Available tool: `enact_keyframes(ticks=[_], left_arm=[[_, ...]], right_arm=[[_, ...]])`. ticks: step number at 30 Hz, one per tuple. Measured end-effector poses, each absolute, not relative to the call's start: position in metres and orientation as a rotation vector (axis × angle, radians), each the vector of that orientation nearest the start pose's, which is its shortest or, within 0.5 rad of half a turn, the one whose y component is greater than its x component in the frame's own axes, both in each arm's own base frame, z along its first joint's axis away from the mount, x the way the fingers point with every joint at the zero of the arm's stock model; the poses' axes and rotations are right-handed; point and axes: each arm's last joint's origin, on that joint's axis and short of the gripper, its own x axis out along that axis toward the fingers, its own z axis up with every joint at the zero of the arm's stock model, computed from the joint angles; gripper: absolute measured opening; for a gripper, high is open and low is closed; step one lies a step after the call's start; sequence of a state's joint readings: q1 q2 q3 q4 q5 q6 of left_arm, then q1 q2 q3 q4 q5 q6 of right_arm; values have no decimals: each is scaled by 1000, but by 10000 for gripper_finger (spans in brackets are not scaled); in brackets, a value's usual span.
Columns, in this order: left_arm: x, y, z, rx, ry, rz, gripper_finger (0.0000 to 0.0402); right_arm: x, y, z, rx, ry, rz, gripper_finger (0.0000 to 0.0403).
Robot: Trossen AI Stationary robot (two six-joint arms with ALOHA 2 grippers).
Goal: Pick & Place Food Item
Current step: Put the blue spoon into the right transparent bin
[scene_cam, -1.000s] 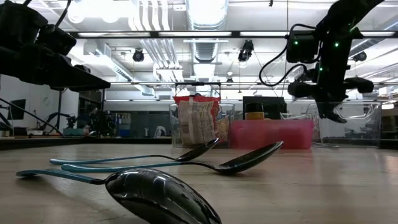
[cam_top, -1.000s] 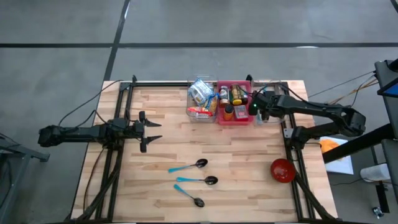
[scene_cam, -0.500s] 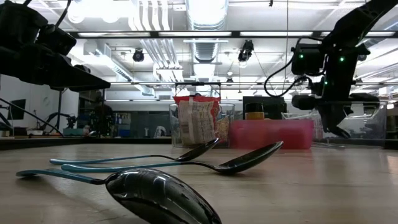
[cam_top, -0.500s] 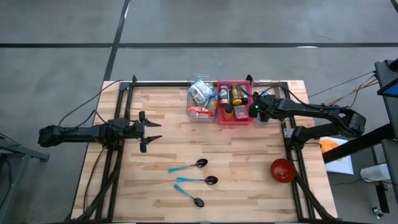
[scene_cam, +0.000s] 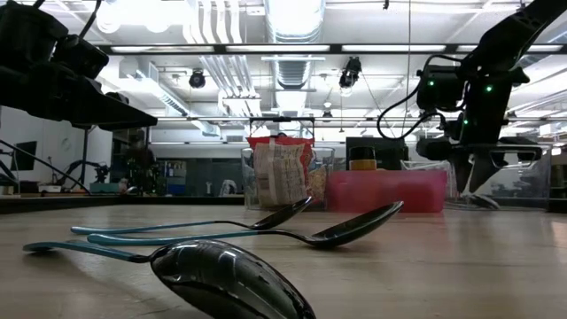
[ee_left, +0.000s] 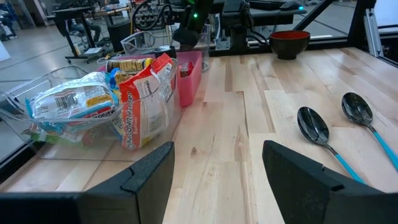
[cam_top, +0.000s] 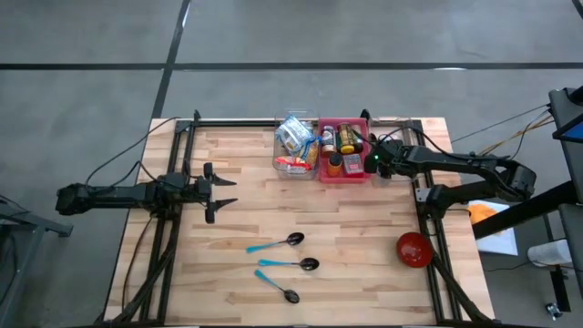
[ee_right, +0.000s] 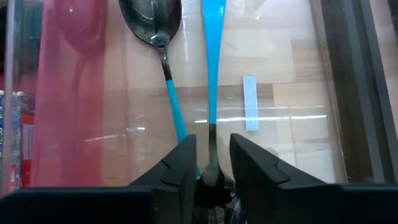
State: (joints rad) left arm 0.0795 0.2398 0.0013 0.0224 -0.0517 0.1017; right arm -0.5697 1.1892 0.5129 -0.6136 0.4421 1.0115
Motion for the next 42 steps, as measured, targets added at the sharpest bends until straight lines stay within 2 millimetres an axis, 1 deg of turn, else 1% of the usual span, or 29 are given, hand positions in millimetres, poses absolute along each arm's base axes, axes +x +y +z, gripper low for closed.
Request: enact_keyframes(ticks=[4,13,20,27,31,34,39,42], left_arm=[[110,10,146,98,222,119,244],[110,10,146,99,222,119,244],[110,10,146,101,222,119,244],[110,10,146,101,222,119,244],[110,10,146,101,223,119,244],[110,10,146,101,223,119,244],[110,10,146,100,222,119,244],[110,10,146,100,222,119,244]], right_arm=[[142,-106,152,864,783,-1465,109],[142,-106,152,865,781,-1465,110],[148,-110,164,861,747,-1459,110],[157,-116,185,813,749,-1410,109],[164,-118,202,806,731,-1386,109],[172,-117,215,763,725,-1327,109],[187,-106,237,704,721,-1226,109],[198,-94,248,656,720,-1139,109]])
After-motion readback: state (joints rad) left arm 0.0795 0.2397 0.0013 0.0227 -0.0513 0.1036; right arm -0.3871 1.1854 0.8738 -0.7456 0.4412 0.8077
